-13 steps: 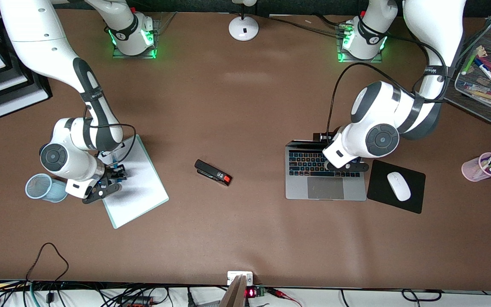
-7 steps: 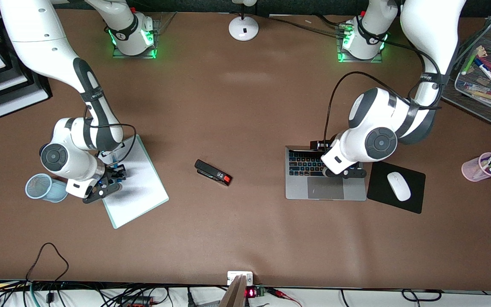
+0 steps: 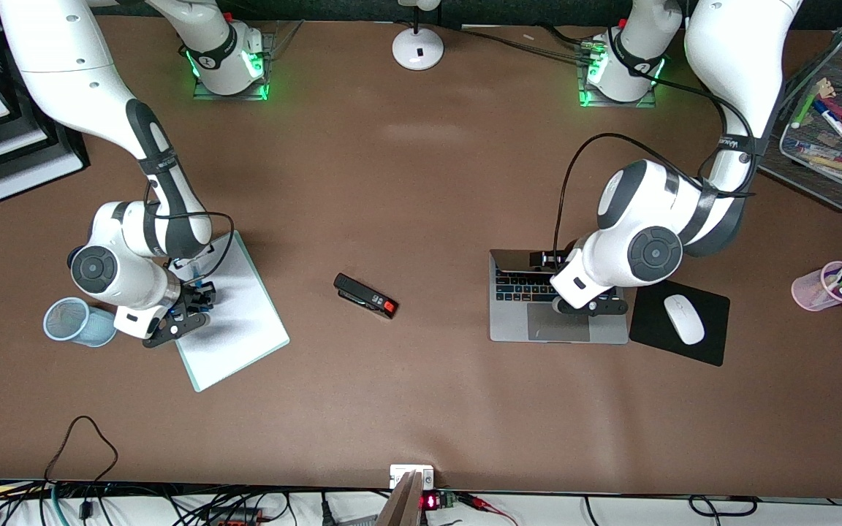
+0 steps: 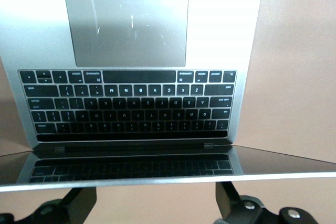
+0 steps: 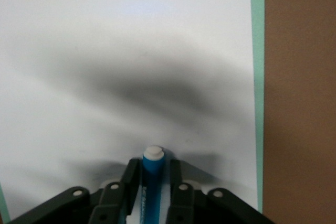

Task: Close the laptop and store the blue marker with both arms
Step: 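Push the laptop lid down with the left gripper while the right gripper lifts the marker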

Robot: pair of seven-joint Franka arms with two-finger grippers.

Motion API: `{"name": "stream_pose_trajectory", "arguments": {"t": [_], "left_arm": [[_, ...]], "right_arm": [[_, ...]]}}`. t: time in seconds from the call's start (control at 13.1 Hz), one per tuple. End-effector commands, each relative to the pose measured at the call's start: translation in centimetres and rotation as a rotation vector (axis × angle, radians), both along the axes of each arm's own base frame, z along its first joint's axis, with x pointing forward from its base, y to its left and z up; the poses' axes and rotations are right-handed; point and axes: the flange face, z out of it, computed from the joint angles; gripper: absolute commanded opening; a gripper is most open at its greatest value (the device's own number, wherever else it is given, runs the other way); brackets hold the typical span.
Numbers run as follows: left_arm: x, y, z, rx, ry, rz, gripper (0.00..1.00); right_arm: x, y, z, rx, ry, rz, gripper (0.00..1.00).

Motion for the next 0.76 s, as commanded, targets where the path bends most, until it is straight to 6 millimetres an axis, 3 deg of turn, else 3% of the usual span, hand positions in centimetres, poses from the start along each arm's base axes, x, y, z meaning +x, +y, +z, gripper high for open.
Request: {"name": "stream_pose_trajectory", "arguments": {"t": [0.0, 0.23, 0.46, 0.69], "left_arm": [[0.7, -0.1, -1.0, -0.010, 0.016, 0.015, 1.00], [1.3, -0.2, -1.6, -0.020, -0.016, 0.022, 1.00], [1.5, -0.3, -2.2, -0.026, -0.028, 0.023, 1.00], [2.2, -0.5, -2.6, -0.036, -0.056, 0.029, 1.00]], "right_arm": [[-0.5, -0.1, 0.5, -0.002, -0.003, 0.001, 0.15], [-0.6, -0.2, 0.4, 0.002, 0.001, -0.008, 0.00], [0.0, -0.1, 1.4, 0.008, -0.018, -0.008, 0.00], [1.1, -0.1, 5.9, 0.011, -0.090, 0.005, 0.00]]}}
